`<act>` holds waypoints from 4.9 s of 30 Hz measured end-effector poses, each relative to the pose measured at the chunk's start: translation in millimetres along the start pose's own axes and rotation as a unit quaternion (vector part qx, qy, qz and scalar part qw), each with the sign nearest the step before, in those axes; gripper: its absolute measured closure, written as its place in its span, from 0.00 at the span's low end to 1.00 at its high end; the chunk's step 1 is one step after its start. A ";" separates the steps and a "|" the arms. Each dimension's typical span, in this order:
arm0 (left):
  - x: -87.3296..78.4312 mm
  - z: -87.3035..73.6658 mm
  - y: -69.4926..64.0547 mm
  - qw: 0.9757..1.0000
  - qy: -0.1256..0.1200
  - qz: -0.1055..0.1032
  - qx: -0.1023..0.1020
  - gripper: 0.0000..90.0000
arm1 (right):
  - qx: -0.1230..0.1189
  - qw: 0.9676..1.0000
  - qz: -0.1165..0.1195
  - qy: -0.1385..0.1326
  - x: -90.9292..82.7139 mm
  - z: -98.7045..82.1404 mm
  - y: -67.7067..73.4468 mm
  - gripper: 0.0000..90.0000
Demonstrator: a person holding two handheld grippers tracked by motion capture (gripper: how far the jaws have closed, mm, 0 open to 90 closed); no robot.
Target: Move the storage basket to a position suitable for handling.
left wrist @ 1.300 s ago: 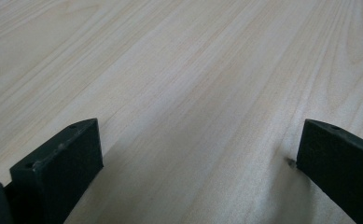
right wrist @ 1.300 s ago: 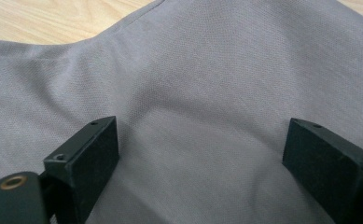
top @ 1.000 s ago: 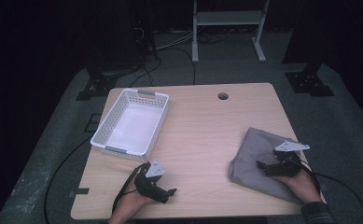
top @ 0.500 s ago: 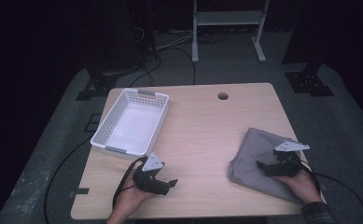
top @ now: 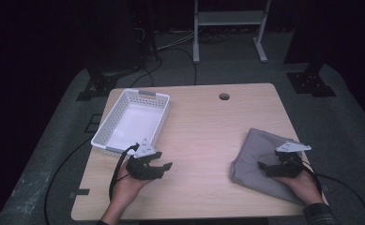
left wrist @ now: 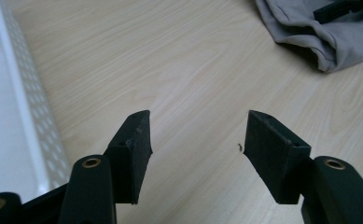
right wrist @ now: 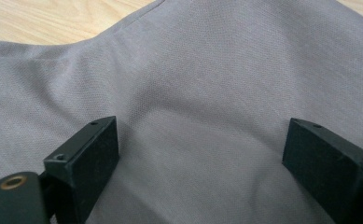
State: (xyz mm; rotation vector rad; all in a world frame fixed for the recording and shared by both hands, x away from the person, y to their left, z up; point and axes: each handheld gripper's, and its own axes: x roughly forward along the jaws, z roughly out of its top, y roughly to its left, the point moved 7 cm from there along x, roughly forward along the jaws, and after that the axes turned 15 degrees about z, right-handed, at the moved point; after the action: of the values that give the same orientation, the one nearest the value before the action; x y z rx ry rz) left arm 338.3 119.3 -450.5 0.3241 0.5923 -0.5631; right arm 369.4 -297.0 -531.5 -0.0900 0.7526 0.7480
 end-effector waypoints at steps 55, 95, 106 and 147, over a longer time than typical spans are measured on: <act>44.0 14.8 73.0 0.995 0.071 0.072 -0.026 0.81 | 0.006 1.000 -0.008 -0.002 0.0 -0.4 0.8 0.11; 10.5 28.6 3.9 0.999 0.021 -0.021 -0.016 0.78 | 0.006 1.000 -0.008 -0.002 0.0 -0.4 0.8 0.11; 6.8 47.4 54.8 1.000 -0.002 0.020 -0.021 0.73 | 0.007 1.000 -0.008 -0.002 0.0 -0.4 0.9 0.11; 58.3 14.6 185.9 0.988 0.085 0.114 -0.056 0.88 | 0.006 1.000 -0.008 -0.002 0.1 -0.4 0.8 0.11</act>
State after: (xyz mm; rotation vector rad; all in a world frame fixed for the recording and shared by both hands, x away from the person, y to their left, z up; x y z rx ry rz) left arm 493.0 238.5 -450.5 0.3313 0.7369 -0.2815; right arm 368.6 -296.4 -531.7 -0.0827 0.7519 0.7279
